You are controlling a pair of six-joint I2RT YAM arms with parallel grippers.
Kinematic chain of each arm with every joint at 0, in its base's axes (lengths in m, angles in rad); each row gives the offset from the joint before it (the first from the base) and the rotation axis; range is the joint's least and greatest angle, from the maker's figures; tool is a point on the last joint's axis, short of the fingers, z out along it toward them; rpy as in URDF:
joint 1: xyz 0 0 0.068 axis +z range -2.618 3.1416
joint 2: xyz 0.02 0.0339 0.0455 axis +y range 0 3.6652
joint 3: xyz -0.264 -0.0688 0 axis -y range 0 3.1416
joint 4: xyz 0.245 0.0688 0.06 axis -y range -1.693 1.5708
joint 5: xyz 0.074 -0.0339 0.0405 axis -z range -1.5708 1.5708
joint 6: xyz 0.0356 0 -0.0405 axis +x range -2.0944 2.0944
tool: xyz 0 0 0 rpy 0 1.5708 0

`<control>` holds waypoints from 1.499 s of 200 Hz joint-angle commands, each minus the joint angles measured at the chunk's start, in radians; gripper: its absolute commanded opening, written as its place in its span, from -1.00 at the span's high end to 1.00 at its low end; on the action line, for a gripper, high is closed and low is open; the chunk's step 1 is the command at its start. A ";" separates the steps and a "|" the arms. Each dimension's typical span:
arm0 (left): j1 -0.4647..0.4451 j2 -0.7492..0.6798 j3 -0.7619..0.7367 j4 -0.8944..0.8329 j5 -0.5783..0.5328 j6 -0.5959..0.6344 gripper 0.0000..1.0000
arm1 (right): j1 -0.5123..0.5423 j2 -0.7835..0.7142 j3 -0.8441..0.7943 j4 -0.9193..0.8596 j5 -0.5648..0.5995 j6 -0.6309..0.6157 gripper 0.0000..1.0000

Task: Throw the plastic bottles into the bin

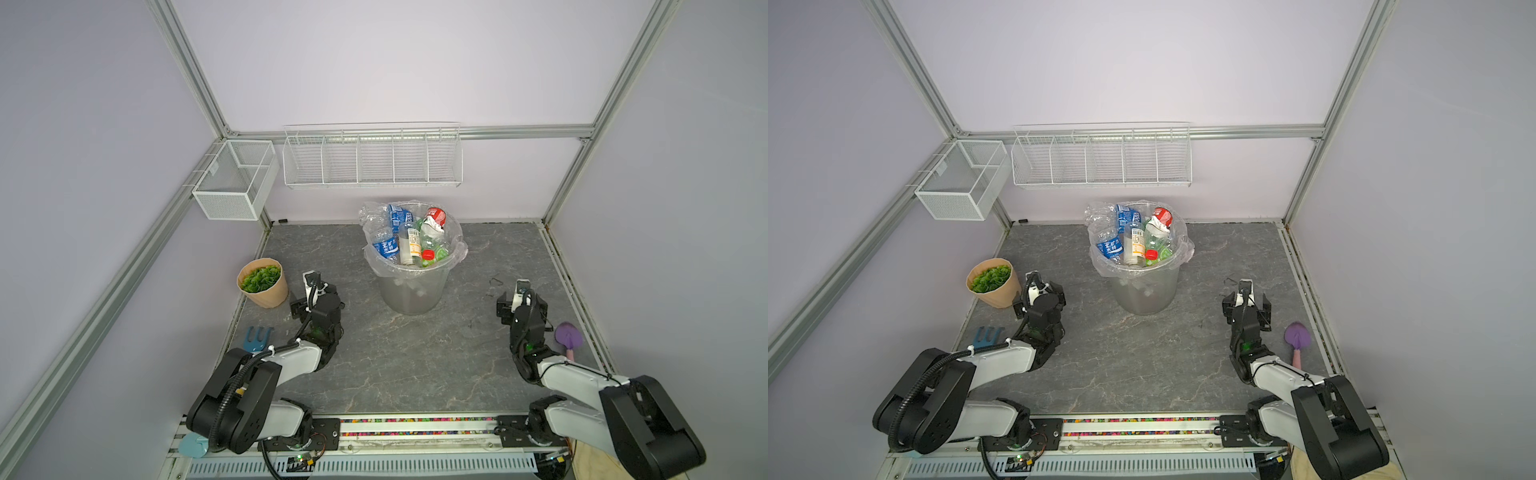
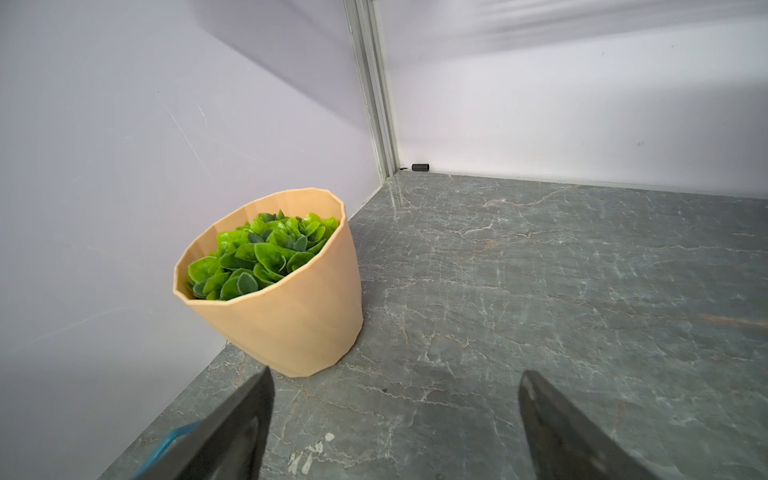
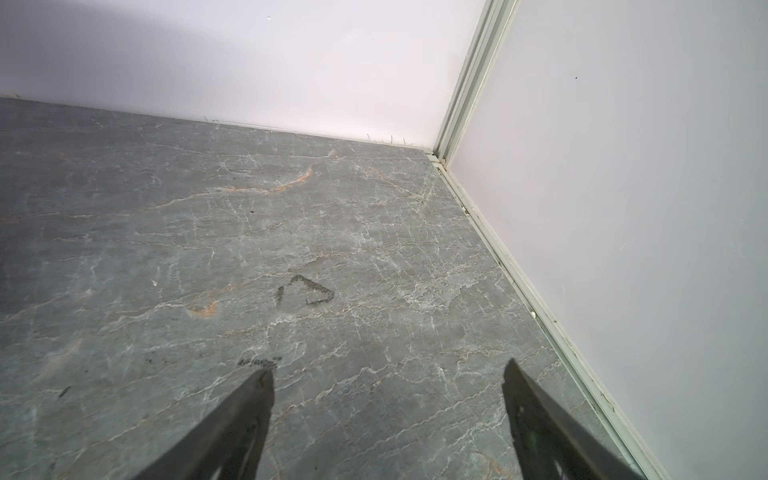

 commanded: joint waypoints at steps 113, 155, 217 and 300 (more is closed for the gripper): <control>0.004 0.012 -0.091 0.272 -0.014 0.044 -0.80 | -0.013 0.251 -0.126 0.654 0.031 -0.080 -0.78; 0.007 0.000 -0.149 0.395 -0.054 0.035 -0.80 | -0.016 0.268 -0.117 0.654 -0.008 -0.095 -0.78; 0.016 0.020 -0.294 0.645 -0.108 0.014 -0.80 | -0.015 0.353 -0.078 0.656 -0.096 -0.144 -0.77; 0.036 0.030 -0.292 0.661 -0.094 0.058 -0.80 | -0.013 0.390 -0.060 0.656 -0.106 -0.153 -0.77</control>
